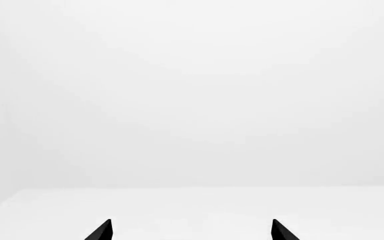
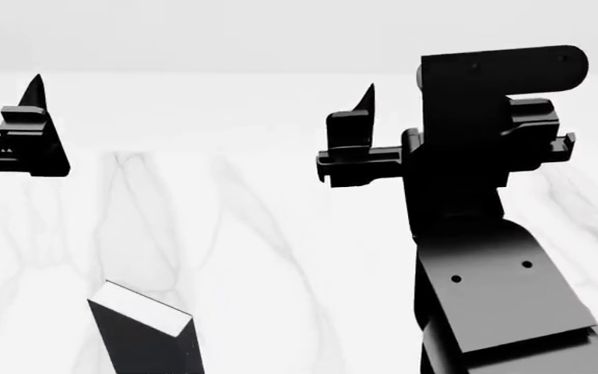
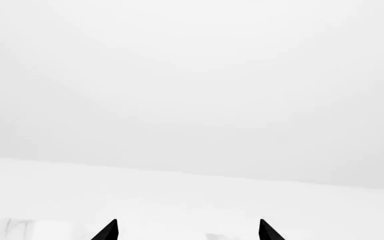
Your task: Pick up the book on the left and place it on top of the shelf.
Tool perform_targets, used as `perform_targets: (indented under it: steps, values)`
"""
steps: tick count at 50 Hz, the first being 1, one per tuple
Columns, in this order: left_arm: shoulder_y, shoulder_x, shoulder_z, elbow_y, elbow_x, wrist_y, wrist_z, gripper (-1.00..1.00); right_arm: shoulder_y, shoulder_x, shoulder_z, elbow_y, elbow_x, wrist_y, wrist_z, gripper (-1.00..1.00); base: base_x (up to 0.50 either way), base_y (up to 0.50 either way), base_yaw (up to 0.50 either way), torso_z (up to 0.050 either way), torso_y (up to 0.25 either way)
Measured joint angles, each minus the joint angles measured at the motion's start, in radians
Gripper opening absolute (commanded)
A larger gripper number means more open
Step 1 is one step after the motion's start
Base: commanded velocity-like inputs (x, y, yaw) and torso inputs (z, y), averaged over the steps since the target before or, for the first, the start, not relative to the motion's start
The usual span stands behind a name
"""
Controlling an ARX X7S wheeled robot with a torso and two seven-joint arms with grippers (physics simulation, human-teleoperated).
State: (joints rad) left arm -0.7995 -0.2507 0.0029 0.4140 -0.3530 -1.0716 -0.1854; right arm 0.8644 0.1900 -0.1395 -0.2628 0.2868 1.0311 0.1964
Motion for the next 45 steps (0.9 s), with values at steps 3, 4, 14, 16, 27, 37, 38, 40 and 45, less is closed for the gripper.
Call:
perform_targets:
  steps: [3, 4, 14, 16, 27, 37, 38, 40, 45]
  values:
    - [0.001, -0.001, -0.001, 0.001, -0.001, 0.001, -0.001, 1.0, 0.001, 0.004, -0.008, -0.001, 0.007, 0.014, -0.008, 1.0, 0.0, 0.0, 0.0, 0.0, 0.0]
    - [0.002, -0.001, -0.001, 0.001, -0.002, 0.001, -0.001, 1.0, 0.002, 0.006, -0.011, -0.001, 0.009, 0.019, -0.009, 1.0, 0.0, 0.0, 0.0, 0.0, 0.0]
    - [0.003, -0.003, -0.002, 0.002, -0.008, 0.002, -0.004, 1.0, 0.033, 0.028, -0.06, 0.002, 0.054, 0.091, -0.074, 1.0, 0.0, 0.0, 0.0, 0.0, 0.0]
    - [0.003, -0.003, -0.002, 0.002, -0.009, 0.002, -0.005, 1.0, 0.048, 0.033, -0.071, 0.016, 0.072, 0.103, -0.104, 1.0, 0.0, 0.0, 0.0, 0.0, 0.0]
    - [0.006, -0.007, -0.006, -0.003, -0.013, 0.009, -0.006, 1.0, 0.155, 0.065, -0.184, 0.186, 0.135, 0.112, -0.304, 1.0, 0.0, 0.0, 0.0, 0.0, 0.0]
    - [0.007, -0.01, -0.007, -0.008, -0.017, 0.013, -0.009, 1.0, 0.219, 0.089, -0.309, 0.302, 0.151, 0.08, -0.464, 1.0, 0.0, 0.0, 0.0, 0.0, 0.0]
    - [0.007, -0.01, -0.007, -0.009, -0.017, 0.014, -0.009, 1.0, 0.223, 0.091, -0.322, 0.307, 0.152, 0.079, -0.477, 1.0, 0.0, 0.0, 0.0, 0.0, 0.0]
    - [0.007, -0.01, -0.007, -0.01, -0.017, 0.015, -0.01, 1.0, 0.229, 0.095, -0.345, 0.316, 0.154, 0.078, -0.5, 1.0, 0.0, 0.0, 0.0, 0.0, 0.0]
    - [0.007, -0.012, -0.008, -0.01, -0.02, 0.015, -0.011, 1.0, 0.24, 0.106, -0.397, 0.322, 0.161, 0.078, -0.552, 1.0, 0.0, 0.0, 0.0, 0.0, 0.0]
